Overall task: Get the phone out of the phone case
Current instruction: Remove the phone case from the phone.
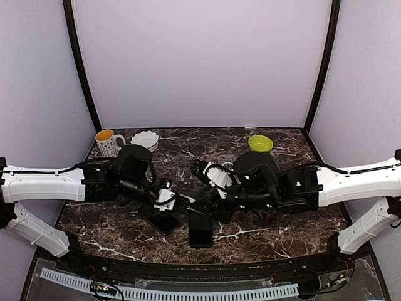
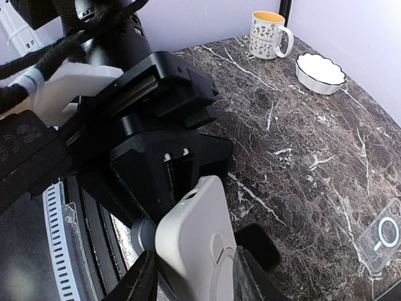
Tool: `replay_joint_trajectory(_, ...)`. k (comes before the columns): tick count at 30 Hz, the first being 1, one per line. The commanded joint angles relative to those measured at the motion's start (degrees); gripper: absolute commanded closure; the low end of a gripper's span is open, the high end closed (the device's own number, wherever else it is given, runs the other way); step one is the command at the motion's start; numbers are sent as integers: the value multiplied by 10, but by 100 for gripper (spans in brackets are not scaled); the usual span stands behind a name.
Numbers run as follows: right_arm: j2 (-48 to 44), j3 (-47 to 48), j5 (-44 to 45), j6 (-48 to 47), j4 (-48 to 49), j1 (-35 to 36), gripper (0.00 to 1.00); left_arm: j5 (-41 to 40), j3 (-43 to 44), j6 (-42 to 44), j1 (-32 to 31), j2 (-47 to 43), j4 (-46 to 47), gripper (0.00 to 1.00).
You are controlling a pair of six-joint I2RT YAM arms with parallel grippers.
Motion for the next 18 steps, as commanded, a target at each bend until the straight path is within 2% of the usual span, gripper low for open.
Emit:
replay_joint_trajectory(1,14,-11,-8,5,20,5,59,-4,33,1,-1,-27,58,100)
replay_joint_trajectory(11,12,-31,4,11,49,6,58,-15,35,4,-1,-30,69,100)
replay_joint_trajectory(15,-29,-48,-1,27,94,4,31,-8,33,8,-1,-31,60,100)
replay_joint_trajectory(18,-59,-75,-18,46,136,-5,25,-2,32,12,-1,-35,58,100)
